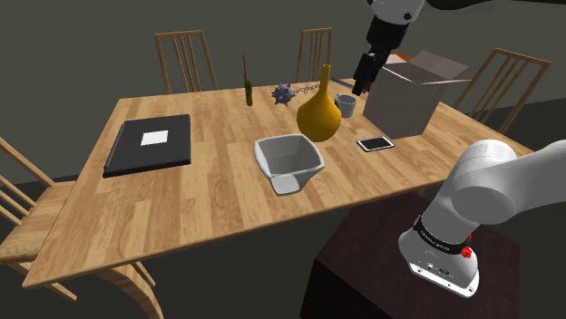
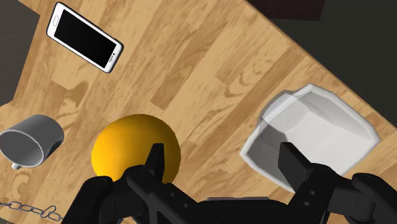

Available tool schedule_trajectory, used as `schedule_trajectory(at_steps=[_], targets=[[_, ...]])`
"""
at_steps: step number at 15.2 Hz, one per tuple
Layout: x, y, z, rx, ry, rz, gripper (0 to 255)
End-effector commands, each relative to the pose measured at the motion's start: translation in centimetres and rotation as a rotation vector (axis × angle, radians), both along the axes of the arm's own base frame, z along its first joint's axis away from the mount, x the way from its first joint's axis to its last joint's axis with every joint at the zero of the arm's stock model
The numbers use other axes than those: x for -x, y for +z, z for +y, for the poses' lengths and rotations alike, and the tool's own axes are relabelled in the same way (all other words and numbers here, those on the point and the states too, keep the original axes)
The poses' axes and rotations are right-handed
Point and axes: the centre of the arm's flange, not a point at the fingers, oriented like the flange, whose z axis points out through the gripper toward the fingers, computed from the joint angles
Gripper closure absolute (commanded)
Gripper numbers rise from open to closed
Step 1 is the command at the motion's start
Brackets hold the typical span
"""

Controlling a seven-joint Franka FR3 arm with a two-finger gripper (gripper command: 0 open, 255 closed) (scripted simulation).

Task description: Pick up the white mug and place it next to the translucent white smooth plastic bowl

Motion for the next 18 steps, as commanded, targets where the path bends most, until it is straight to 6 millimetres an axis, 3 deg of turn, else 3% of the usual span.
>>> schedule_trajectory(at_steps=[1, 18], targets=[[0.0, 0.0, 0.0, 0.0, 0.0, 0.0, 0], [-8.6, -11.0, -17.5, -0.002, 0.022, -0.027, 0]])
